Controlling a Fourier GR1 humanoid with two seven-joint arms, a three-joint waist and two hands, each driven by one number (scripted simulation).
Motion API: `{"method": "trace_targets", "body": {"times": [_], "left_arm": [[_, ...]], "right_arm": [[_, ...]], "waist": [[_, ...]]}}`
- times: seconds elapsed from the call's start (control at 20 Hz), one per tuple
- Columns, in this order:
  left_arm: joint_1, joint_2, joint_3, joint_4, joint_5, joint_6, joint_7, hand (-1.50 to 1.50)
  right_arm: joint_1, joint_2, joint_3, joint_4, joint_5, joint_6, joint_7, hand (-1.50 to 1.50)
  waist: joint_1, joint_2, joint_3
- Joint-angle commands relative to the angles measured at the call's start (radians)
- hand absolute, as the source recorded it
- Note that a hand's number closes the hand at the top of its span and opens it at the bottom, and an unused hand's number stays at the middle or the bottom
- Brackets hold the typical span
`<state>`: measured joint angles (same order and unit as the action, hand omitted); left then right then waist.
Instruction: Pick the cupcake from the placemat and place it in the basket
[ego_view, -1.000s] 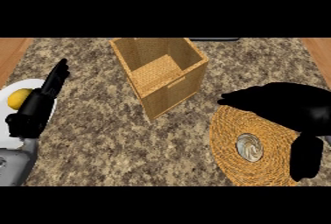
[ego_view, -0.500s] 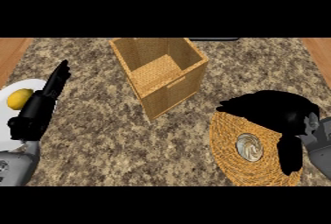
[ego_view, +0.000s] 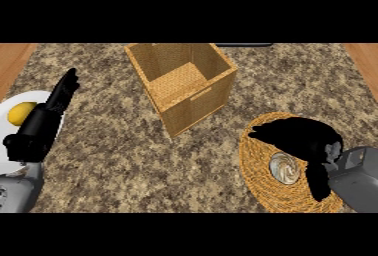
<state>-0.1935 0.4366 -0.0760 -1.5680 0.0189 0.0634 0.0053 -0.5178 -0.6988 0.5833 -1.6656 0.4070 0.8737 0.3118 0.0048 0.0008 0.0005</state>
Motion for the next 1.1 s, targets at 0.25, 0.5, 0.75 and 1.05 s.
{"method": "trace_targets", "body": {"times": [0.25, 0.5, 0.75, 1.05], "left_arm": [[-0.013, -0.014, 0.076, 0.055, 0.000, -0.074, -0.042, 0.00], [-0.043, -0.053, 0.072, 0.026, -0.041, -0.071, 0.019, 0.00], [0.012, -0.077, 0.089, 0.039, -0.079, -0.076, -0.048, 0.00], [-0.013, -0.078, 0.129, 0.011, -0.077, -0.129, 0.020, 0.00]], "right_arm": [[0.122, 0.016, -0.011, 0.072, 0.234, -0.138, -0.220, -1.50], [0.077, 0.103, -0.028, 0.191, 0.334, -0.159, -0.298, -1.50], [0.168, 0.096, -0.068, 0.147, 0.387, -0.177, -0.344, -1.50], [0.191, 0.149, -0.134, 0.159, 0.449, -0.134, -0.360, -1.50]], "waist": [[-0.005, 0.000, 0.000], [-0.002, 0.000, 0.000], [-0.006, -0.001, 0.000], [-0.004, -0.001, 0.000]]}}
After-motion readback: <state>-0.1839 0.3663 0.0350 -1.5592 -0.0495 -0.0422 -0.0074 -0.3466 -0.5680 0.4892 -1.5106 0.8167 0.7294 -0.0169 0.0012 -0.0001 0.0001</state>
